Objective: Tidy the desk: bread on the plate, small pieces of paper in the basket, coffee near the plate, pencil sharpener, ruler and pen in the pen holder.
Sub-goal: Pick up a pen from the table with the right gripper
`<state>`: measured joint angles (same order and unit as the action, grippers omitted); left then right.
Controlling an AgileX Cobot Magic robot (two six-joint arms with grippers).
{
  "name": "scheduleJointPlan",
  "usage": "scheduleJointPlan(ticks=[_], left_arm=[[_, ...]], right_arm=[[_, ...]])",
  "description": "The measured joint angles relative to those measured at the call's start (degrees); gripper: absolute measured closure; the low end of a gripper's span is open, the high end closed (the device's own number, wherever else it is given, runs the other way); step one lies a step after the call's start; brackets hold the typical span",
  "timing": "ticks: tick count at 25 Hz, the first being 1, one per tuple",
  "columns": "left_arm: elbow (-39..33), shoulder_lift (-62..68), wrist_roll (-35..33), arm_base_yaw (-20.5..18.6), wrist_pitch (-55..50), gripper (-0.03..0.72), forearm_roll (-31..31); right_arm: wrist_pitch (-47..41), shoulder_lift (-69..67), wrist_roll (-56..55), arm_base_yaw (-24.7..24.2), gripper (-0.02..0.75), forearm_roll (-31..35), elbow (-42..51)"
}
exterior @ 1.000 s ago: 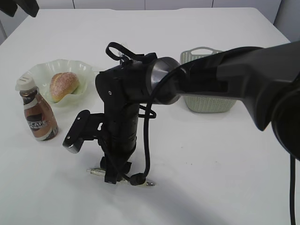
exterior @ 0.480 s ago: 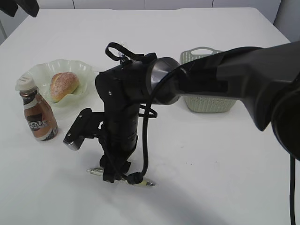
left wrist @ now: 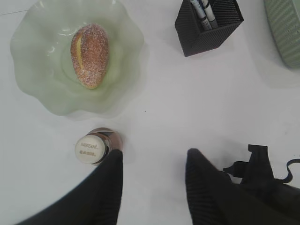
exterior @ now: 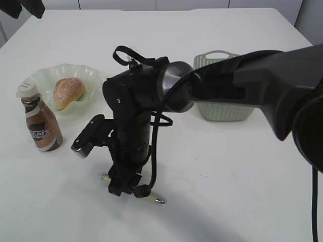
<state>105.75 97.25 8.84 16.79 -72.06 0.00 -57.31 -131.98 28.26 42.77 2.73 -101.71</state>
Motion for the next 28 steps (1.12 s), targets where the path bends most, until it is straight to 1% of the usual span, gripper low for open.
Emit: scheduleJointPlan(ticks=[6, 15, 19, 21, 23, 25, 28], left_arm=[[0.0, 0.0, 0.0, 0.0, 0.0, 0.363, 0.0], [0.0, 0.0, 0.0, 0.0, 0.0, 0.363, -0.7], [0.0, 0.0, -0.2, 0.0, 0.0, 0.363, -0.8], [0.0, 0.0, -0.2, 0.0, 0.0, 0.363, -0.8], [0.0, 0.0, -0.3, 0.0, 0.0, 0.363, -0.8], [0.0, 0.0, -0.3, 0.0, 0.0, 0.363, -0.8], [0.0, 0.0, -0.3, 0.0, 0.0, 0.363, -0.9]], right_arm=[[-2.7, 0.0, -3.6, 0.1, 0.359, 0.3, 0.0], [-3.5, -1.5, -8.4, 0.3, 0.364, 0.3, -0.4], [-3.7, -1.6, -9.1, 0.3, 0.364, 0.3, -0.5], [-3.7, -1.7, -9.1, 0.3, 0.376, 0.3, -0.6], [-3.7, -1.7, -9.1, 0.3, 0.423, -0.2, -0.6], [-3.7, -1.8, -9.4, 0.3, 0.5, -0.5, -0.7], [-4.1, -2.0, -11.6, 0.3, 0.64, -0.5, -0.8]])
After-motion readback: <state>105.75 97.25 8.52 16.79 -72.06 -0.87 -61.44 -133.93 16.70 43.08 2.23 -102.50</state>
